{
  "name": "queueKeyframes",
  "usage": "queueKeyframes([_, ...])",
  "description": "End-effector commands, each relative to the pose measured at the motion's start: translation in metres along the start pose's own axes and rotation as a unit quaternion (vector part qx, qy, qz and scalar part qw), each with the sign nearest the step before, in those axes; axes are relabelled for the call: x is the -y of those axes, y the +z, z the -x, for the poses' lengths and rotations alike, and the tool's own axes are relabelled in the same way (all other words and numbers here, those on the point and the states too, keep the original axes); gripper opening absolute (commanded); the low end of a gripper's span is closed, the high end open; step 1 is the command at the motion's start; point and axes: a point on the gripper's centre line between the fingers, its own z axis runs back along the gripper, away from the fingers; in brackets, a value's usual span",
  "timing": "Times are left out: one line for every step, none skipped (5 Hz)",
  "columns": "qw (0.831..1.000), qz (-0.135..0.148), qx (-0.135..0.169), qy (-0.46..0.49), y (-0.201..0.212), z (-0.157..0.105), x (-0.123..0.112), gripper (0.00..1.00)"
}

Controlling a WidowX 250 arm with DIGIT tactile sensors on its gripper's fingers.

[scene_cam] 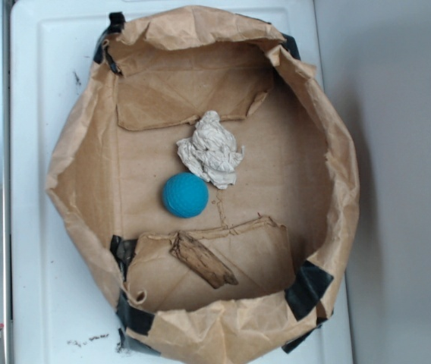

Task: Grab the wood chip.

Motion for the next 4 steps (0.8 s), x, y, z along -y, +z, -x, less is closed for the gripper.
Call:
queueKeyframes([1.0,0.0,0.0,0.0,0.0,0.0,0.0,1.0])
queueKeyframes([1.0,0.003,0.007,-0.013,-0.009,-0.038,0.003,1.0])
queueKeyframes([0.999,-0.03,0.021,-0.01,-0.029,-0.074,0.0,1.0])
queueKeyframes([0.999,-0.021,0.018,-0.034,-0.047,-0.097,-0.002,1.0])
